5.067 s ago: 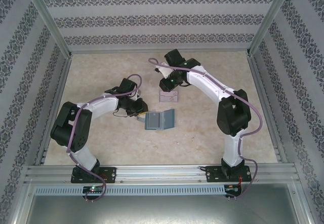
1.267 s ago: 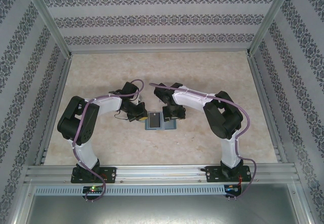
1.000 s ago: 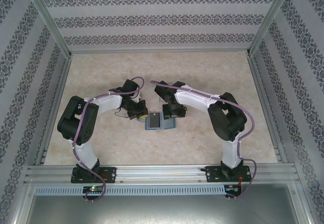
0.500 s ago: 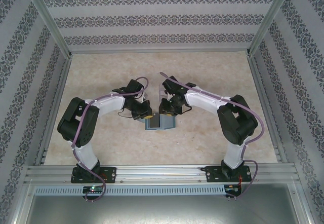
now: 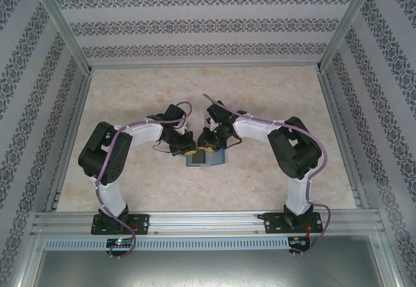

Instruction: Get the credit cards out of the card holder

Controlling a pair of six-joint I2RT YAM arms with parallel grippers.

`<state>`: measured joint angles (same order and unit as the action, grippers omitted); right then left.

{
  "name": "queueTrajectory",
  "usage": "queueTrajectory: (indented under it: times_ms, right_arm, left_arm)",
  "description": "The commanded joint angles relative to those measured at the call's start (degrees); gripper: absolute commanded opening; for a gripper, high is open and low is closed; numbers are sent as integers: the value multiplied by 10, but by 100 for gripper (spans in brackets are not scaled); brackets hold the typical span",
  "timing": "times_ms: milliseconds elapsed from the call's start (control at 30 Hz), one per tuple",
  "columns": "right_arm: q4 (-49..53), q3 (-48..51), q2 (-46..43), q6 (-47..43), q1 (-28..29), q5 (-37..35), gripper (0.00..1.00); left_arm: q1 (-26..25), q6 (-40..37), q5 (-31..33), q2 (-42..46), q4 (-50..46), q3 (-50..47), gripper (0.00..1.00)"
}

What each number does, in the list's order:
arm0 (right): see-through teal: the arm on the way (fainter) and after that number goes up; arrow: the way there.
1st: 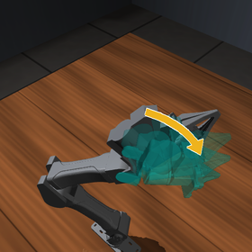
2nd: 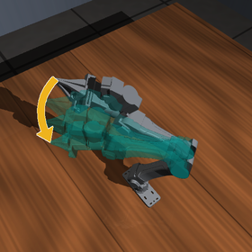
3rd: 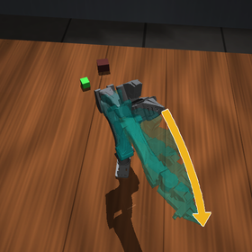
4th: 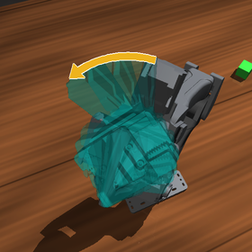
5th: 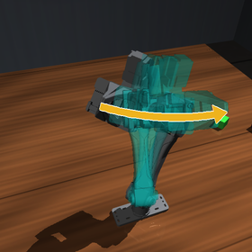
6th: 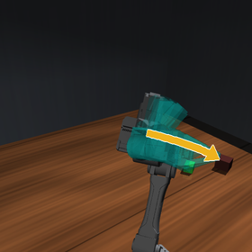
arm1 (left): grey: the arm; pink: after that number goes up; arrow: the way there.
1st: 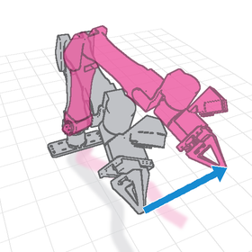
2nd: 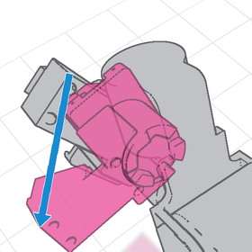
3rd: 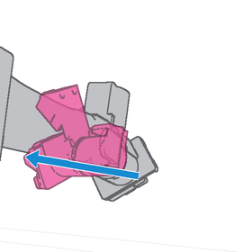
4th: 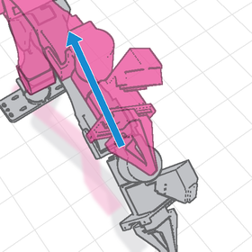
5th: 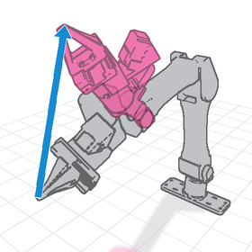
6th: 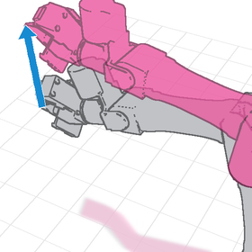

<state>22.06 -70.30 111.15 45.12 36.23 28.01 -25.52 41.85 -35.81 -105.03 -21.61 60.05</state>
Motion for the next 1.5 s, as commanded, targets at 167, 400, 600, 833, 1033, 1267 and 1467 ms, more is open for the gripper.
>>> queueTrajectory:
  times_ms: [167, 400, 600, 833, 1033, 1267, 1467]
  right_arm:
    - [11, 4, 18, 1, 5, -17, 30]
    - [68, -3, 13, -23, 11, -82, 31]
    - [85, -16, 4, -33, 15, -100, 31]
    - [94, -34, -1, -36, 17, -101, 31]
    - [85, -24, -18, -32, 16, -98, 31]
    - [25, 10, -40, -1, 20, -27, 31]
    - [16, 22, -14, 2, 26, 0, 31]
  left_arm:
    - [-5, -21, 25, -11, -28, -1, 2]
    - [-5, -27, 39, -6, -43, 4, 3]
    - [-5, -26, 41, 0, -47, 3, 5]
    - [-5, -27, 42, 0, -49, 6, 5]
    - [-6, -26, 42, 0, -49, 4, 5]
    - [-5, -27, 42, 1, -49, 6, 4]
    - [-5, -29, 43, -1, -51, 7, 4]
